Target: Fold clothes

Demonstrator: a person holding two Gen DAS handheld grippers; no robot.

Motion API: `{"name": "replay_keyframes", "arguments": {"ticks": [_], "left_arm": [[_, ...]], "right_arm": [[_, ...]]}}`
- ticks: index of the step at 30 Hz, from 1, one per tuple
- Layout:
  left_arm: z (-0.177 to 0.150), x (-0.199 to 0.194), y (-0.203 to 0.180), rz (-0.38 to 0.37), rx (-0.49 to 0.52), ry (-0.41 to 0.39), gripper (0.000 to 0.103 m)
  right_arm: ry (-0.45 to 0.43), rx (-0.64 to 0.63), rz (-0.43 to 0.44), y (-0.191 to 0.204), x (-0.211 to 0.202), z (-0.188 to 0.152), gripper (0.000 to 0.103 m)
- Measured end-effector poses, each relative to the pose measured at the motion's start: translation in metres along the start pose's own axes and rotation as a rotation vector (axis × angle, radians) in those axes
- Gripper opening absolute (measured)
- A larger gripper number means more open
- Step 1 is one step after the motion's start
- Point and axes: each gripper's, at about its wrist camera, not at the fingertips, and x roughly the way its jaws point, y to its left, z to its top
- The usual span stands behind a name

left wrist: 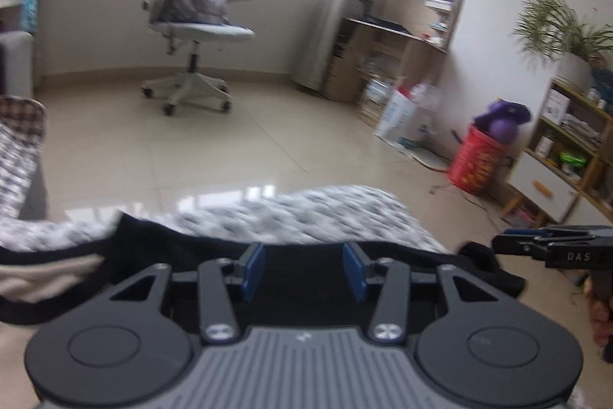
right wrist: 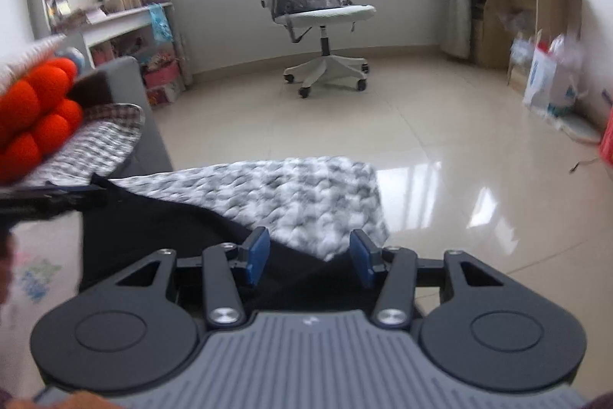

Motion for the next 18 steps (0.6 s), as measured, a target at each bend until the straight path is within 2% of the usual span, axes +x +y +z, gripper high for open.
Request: {"name": "replay_keyframes", "arguments": {"ticks": [6,11,13,14,15,18], "left_arm": [[-0.011,0.011,-0.019,-0.085,-0.013,0.047,0.033],[-0.019,0.020,-0.034,-0.125,-0.008,0.072,0.032],[-0.023,0.023,-0.039,-0.134,-0.002,0.080,0.032],[-0.025,0.024,-0.041,-0.139,0.001,0.084,0.032],[-0.027,0.026,-0.044,-0.143,0.004,0.088,0.032],[-0.031,0.029,-0.050,-0.153,0.012,0.095,0.032]], "right_arm": [[0.031,-0.007,0.084,0.008,-0.011,-0.023,0.050],[0.062,-0.020,0.092,0.008,-0.003,-0.040,0.050],[0.052,-0.029,0.057,0.005,0.001,-0.045,0.041],[0.041,-0.035,0.041,0.003,0.001,-0.047,0.026],[0.029,-0.033,0.032,-0.001,0.000,-0.048,0.014],[0.003,0.001,0.006,-0.014,-0.007,-0.046,0.011]]}}
